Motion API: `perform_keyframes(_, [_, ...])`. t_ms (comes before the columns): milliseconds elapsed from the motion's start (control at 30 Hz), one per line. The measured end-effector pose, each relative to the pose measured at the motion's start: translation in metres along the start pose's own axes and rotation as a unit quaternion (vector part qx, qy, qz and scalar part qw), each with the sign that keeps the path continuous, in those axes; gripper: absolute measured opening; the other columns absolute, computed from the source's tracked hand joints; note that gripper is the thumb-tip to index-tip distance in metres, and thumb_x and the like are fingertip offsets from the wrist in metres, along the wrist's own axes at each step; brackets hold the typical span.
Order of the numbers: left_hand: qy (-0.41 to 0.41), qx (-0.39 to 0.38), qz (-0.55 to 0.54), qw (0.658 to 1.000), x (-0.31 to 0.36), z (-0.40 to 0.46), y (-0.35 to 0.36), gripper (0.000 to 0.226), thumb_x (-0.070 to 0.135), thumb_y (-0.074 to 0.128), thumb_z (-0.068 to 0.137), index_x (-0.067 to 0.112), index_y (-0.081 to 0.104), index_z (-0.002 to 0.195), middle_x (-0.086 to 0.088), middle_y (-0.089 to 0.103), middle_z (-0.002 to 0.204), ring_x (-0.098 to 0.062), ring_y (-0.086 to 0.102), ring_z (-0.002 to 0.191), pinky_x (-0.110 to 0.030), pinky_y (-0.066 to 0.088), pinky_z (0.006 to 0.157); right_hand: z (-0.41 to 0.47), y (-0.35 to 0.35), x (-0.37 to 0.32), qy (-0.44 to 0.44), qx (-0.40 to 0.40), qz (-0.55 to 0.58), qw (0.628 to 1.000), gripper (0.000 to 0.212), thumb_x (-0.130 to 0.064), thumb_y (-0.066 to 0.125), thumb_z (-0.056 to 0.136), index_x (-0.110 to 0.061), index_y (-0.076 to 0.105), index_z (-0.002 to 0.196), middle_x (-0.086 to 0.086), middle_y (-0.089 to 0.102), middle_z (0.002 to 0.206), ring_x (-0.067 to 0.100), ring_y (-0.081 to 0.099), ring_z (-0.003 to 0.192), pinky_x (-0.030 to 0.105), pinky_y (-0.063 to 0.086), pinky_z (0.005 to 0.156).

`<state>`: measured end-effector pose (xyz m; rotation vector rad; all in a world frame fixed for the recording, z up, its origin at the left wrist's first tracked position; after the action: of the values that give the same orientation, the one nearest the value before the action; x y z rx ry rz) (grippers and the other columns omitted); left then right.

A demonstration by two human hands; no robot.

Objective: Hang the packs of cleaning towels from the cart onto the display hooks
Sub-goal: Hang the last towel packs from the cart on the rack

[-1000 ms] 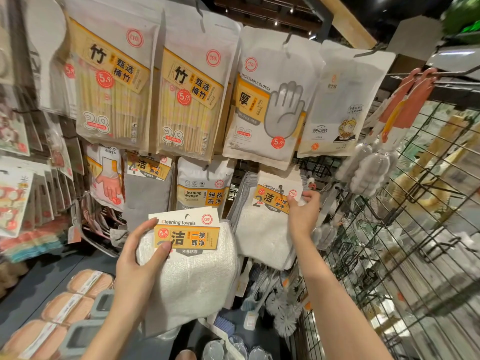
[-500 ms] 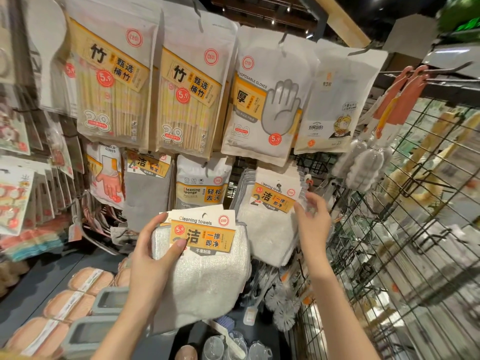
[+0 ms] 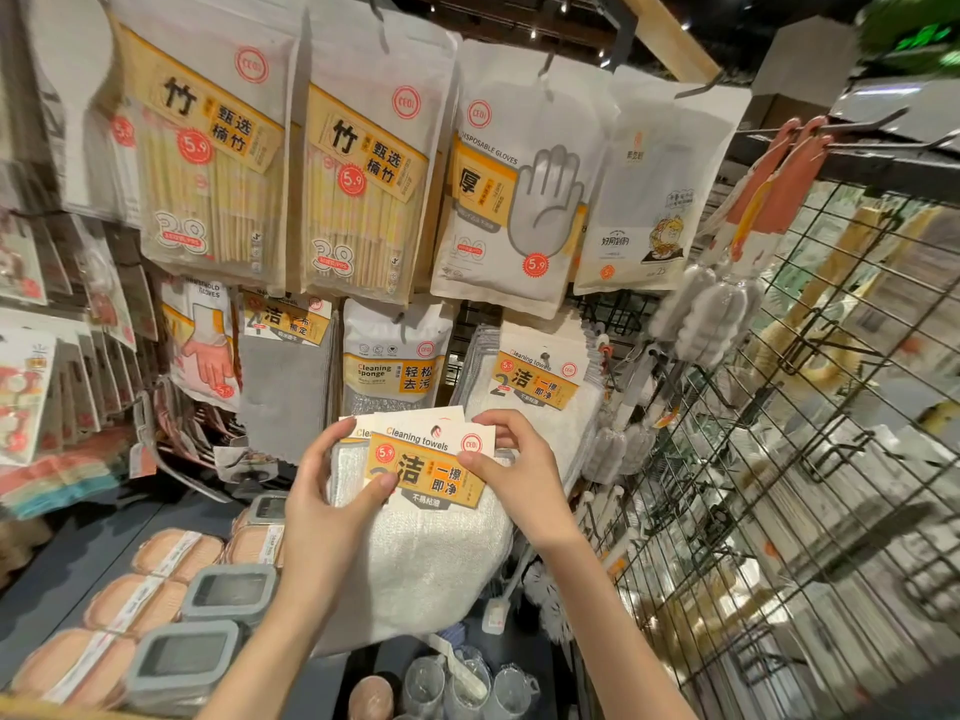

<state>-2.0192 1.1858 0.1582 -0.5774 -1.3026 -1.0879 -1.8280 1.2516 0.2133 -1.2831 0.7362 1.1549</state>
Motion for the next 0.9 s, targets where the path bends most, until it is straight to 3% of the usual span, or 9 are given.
perform_keyframes(233, [-0.009, -0.001, 0.030, 1.000, 0.002, -0.004, 0.001, 0.060, 0.032, 0.082, 0.068, 0.050, 0.056, 0.120, 0.019, 0.058, 0.128, 0.006, 0.048, 0.122, -0.038, 0.041, 0.106, 0.001, -0.004, 0.004, 0.002, 0.034, 0.034, 0.999, 0.035, -0.003, 0.074, 0.075, -0.027, 0.056, 0.093, -0.008, 0.062, 0.097, 0.006, 0.060, 0.092, 0.017, 0.050, 0.075])
perform_keyframes(300, [-0.010, 0.002, 0.018, 1.000, 0.002, -0.003, 0.000, 0.055, 0.045, 0.081, 0.069, 0.053, 0.056, 0.118, 0.019, 0.058, 0.127, 0.005, 0.048, 0.123, -0.037, 0.042, 0.105, 0.001, -0.005, 0.005, -0.002, 0.041, 0.029, 0.999, 0.035, -0.004, 0.074, 0.075, -0.028, 0.056, 0.093, -0.010, 0.061, 0.097, 0.006, 0.060, 0.094, 0.021, 0.050, 0.079])
perform_keyframes(367, [-0.010, 0.001, -0.014, 1.000, 0.002, -0.001, 0.000, 0.044, 0.054, 0.071, 0.076, 0.052, 0.056, 0.118, 0.011, 0.060, 0.129, -0.009, 0.051, 0.126, -0.046, 0.040, 0.108, 0.001, -0.007, 0.005, -0.003, 0.043, 0.025, 0.999, 0.035, -0.004, 0.073, 0.076, -0.030, 0.056, 0.091, -0.009, 0.061, 0.099, 0.011, 0.059, 0.096, 0.027, 0.050, 0.083])
perform_keyframes(433, [-0.009, -0.002, -0.045, 0.999, 0.001, 0.001, 0.000, 0.035, 0.052, 0.060, 0.086, 0.046, 0.057, 0.121, 0.003, 0.059, 0.132, -0.022, 0.053, 0.126, -0.054, 0.037, 0.109, 0.002, -0.009, 0.006, 0.002, 0.033, 0.027, 0.999, 0.033, -0.002, 0.072, 0.077, -0.029, 0.056, 0.091, -0.008, 0.062, 0.101, 0.019, 0.061, 0.096, 0.031, 0.050, 0.083])
perform_keyframes(533, [0.004, -0.002, -0.042, 0.999, 0.002, 0.003, 0.000, 0.028, 0.042, 0.050, 0.096, 0.043, 0.057, 0.123, 0.003, 0.059, 0.134, -0.022, 0.053, 0.126, -0.055, 0.036, 0.109, 0.004, -0.012, 0.007, 0.011, 0.005, 0.035, 0.999, 0.030, -0.002, 0.071, 0.078, -0.026, 0.058, 0.089, 0.001, 0.067, 0.100, 0.022, 0.064, 0.094, 0.033, 0.052, 0.083])
perform_keyframes(633, [0.002, 0.007, -0.044, 0.999, -0.001, 0.006, 0.000, 0.028, 0.034, 0.048, 0.097, 0.045, 0.059, 0.120, 0.005, 0.063, 0.128, -0.021, 0.058, 0.121, -0.056, 0.039, 0.106, 0.005, -0.017, 0.004, -0.014, -0.020, 0.040, 0.999, 0.028, -0.001, 0.072, 0.077, -0.024, 0.060, 0.087, -0.008, 0.068, 0.095, 0.005, 0.064, 0.091, 0.021, 0.051, 0.080])
perform_keyframes(767, [0.006, 0.026, -0.041, 0.999, -0.003, 0.011, -0.004, 0.031, 0.025, 0.046, 0.101, 0.047, 0.059, 0.117, -0.005, 0.060, 0.130, -0.029, 0.055, 0.121, -0.057, 0.038, 0.106, 0.011, -0.033, 0.005, -0.021, -0.018, 0.038, 0.999, 0.027, -0.002, 0.071, 0.078, -0.025, 0.062, 0.088, -0.008, 0.068, 0.099, 0.015, 0.063, 0.101, 0.034, 0.049, 0.091])
perform_keyframes(833, [0.007, 0.027, -0.045, 0.999, -0.003, 0.013, -0.006, 0.031, 0.023, 0.046, 0.101, 0.047, 0.059, 0.117, -0.011, 0.059, 0.128, -0.033, 0.055, 0.119, -0.054, 0.041, 0.104, 0.015, -0.045, 0.006, -0.023, 0.005, 0.031, 0.999, 0.027, -0.003, 0.071, 0.079, -0.027, 0.063, 0.088, -0.010, 0.069, 0.101, 0.015, 0.063, 0.103, 0.035, 0.050, 0.093])
perform_keyframes(900, [0.013, 0.028, -0.041, 0.999, -0.001, 0.015, -0.007, 0.030, 0.021, 0.045, 0.101, 0.042, 0.058, 0.118, -0.012, 0.060, 0.126, -0.026, 0.058, 0.112, -0.042, 0.044, 0.098, 0.022, -0.058, 0.008, -0.024, 0.025, 0.018, 0.999, 0.027, -0.005, 0.071, 0.079, -0.029, 0.064, 0.088, -0.013, 0.069, 0.102, 0.009, 0.062, 0.103, 0.038, 0.050, 0.094])
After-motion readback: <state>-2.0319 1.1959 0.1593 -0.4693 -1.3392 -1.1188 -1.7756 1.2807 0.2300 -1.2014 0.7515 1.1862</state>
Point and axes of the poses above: each hand's wrist, its own z-axis towards the middle knuckle, its own y-axis out of the palm, x = y × z, the point moved 7 cm from there along z, towards the middle knuckle
